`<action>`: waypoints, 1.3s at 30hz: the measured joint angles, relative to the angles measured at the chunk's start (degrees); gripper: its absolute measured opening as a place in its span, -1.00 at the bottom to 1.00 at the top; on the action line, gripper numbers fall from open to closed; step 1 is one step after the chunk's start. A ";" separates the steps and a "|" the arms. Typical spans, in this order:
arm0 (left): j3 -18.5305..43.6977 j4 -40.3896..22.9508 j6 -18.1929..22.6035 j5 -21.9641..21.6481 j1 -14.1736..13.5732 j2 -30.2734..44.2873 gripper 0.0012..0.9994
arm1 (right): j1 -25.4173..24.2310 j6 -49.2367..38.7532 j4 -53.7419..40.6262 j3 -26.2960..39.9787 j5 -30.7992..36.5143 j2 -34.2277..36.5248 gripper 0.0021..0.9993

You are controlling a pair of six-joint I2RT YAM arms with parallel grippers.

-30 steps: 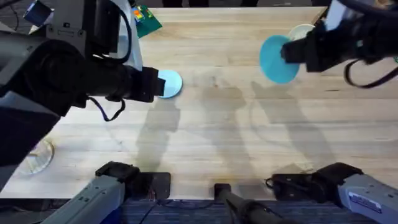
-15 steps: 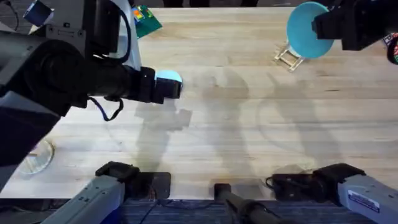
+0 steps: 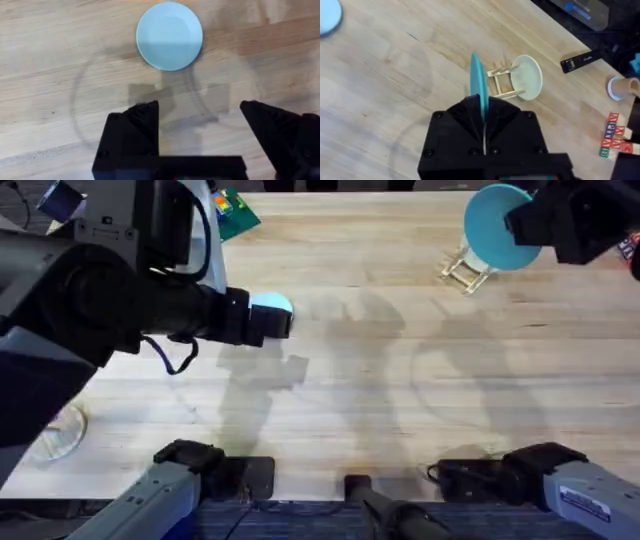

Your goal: Pick up the plates from the table one by one and place each into a slot on the dish rack.

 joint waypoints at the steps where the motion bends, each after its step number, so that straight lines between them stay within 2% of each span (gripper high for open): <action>1: 0.00 0.00 -0.02 0.00 0.00 0.00 0.99 | 0.00 -2.27 0.02 0.00 0.07 0.00 -0.95; 11: 0.02 0.00 0.00 0.00 0.00 -0.02 0.99 | 0.00 -8.02 0.48 0.02 0.37 0.00 -0.95; 29: 0.02 0.00 -0.02 -0.02 0.00 -0.02 0.99 | -0.14 -9.47 0.88 0.05 0.35 0.89 -0.95; 39: 0.01 0.00 0.00 -0.02 0.00 -0.02 0.99 | -4.84 -11.29 3.93 0.07 -0.31 5.84 -0.95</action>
